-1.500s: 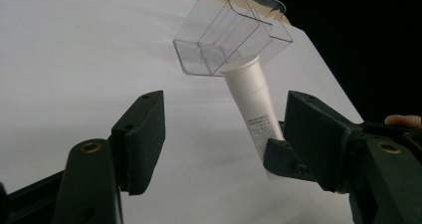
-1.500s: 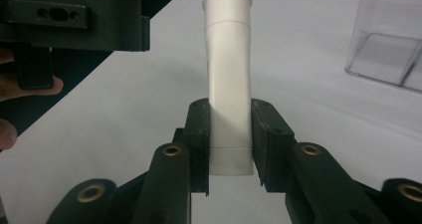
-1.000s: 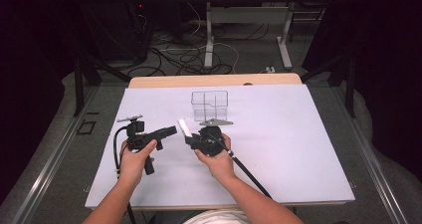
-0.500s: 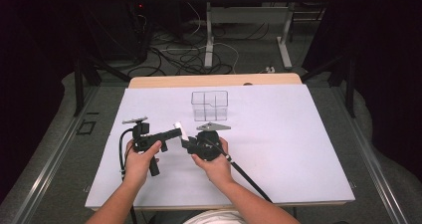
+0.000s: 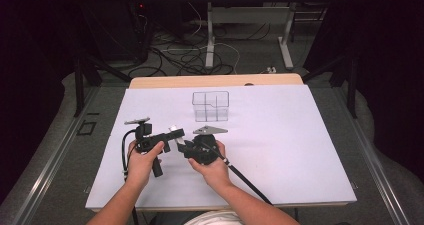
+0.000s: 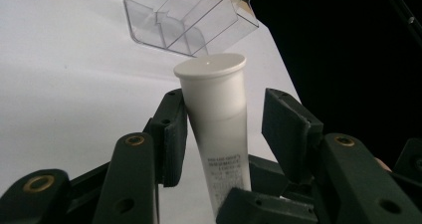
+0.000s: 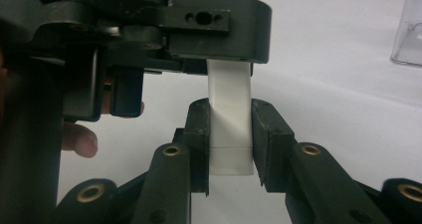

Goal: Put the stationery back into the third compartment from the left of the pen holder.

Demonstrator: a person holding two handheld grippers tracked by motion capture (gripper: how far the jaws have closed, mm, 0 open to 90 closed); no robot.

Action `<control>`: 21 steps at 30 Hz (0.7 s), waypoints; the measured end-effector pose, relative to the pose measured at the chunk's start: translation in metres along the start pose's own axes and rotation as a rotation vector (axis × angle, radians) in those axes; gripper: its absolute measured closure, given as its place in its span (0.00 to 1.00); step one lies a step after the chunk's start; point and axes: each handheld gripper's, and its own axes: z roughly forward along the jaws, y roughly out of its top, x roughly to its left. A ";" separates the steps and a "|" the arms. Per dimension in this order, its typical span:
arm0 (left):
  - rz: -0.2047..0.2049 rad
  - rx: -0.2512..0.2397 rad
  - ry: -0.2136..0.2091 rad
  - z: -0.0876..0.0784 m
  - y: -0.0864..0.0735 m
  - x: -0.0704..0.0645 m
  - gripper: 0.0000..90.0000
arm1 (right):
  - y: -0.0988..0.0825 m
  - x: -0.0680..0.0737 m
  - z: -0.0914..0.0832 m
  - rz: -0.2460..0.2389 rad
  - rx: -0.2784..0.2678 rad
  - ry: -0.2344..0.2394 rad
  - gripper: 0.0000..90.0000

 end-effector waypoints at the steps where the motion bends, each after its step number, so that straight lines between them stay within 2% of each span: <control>1: -0.002 -0.002 0.001 0.000 0.000 0.000 0.61 | 0.000 0.000 0.000 -0.009 -0.005 0.000 0.79; 5: -0.017 -0.004 0.000 -0.001 0.001 0.000 0.64 | 0.000 0.003 -0.001 -0.010 0.003 0.005 0.79; 7: -0.011 -0.004 -0.001 -0.001 0.001 0.001 0.65 | 0.000 0.004 -0.002 -0.014 0.013 0.005 0.79; 9: -0.011 -0.016 0.002 -0.001 0.001 0.002 0.66 | -0.001 0.005 -0.001 -0.016 -0.006 0.011 0.79; 12: -0.021 -0.011 0.007 -0.002 0.001 0.003 0.69 | -0.001 0.007 -0.002 -0.021 0.012 0.013 0.79; 15: -0.036 -0.026 0.005 -0.001 0.001 0.003 0.71 | -0.002 0.007 0.000 -0.020 -0.004 0.017 0.79; 21: -0.057 -0.014 0.006 -0.002 0.001 0.005 0.72 | -0.003 0.007 0.001 -0.025 -0.003 0.017 0.79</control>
